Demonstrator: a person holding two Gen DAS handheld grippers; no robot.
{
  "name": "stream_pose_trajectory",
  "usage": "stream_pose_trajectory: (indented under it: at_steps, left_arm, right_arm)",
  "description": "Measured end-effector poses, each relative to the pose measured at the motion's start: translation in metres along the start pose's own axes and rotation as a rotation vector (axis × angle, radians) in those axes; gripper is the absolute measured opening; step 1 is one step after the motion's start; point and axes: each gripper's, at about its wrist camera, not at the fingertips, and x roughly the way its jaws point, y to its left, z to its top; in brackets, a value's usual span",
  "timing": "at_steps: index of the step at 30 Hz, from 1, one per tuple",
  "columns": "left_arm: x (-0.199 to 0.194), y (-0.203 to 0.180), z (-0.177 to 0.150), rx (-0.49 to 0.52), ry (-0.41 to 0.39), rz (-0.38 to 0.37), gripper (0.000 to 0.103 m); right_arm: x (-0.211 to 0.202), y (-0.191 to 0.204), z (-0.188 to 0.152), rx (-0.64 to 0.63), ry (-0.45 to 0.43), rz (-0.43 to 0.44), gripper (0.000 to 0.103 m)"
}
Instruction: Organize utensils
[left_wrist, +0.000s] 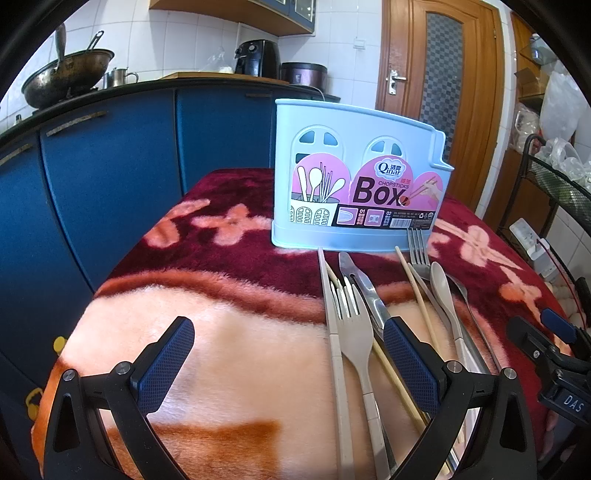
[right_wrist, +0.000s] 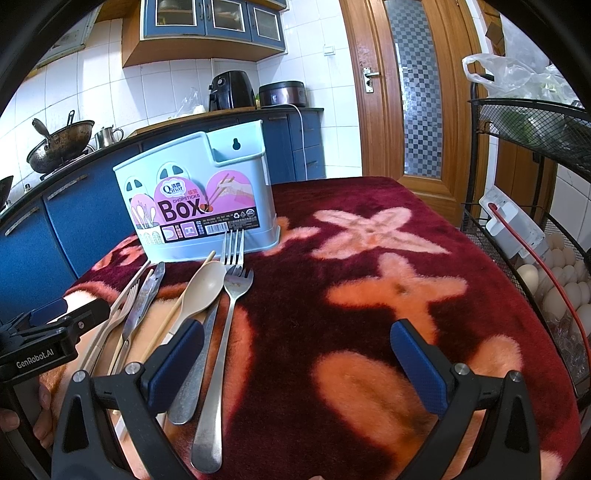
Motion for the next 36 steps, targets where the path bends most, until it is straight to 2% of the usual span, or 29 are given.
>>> stream_pose_trajectory:
  at_steps: [12,21,25,31,36]
  left_arm:
    - [0.002,-0.002,-0.001,0.0,0.001,0.004,0.102]
    - [0.005,-0.005,0.002,0.009,-0.003,0.04,0.102]
    - [0.007,-0.005,0.008,0.029,0.028,0.039,0.102]
    - [0.012,-0.004,0.015,0.064,0.08,0.051,0.102]
    - [0.021,0.002,0.022,0.071,0.099,0.084,0.102]
  right_arm:
    - [-0.001,-0.002,0.001,0.007,-0.006,-0.009,0.103]
    - [-0.002,-0.002,0.0,0.001,0.0,-0.004,0.103]
    - [0.003,-0.002,0.007,-0.007,0.034,0.013,0.102]
    - [0.012,0.002,0.015,-0.052,0.137,0.031,0.089]
    - [0.026,0.004,0.023,-0.074,0.224,0.073,0.088]
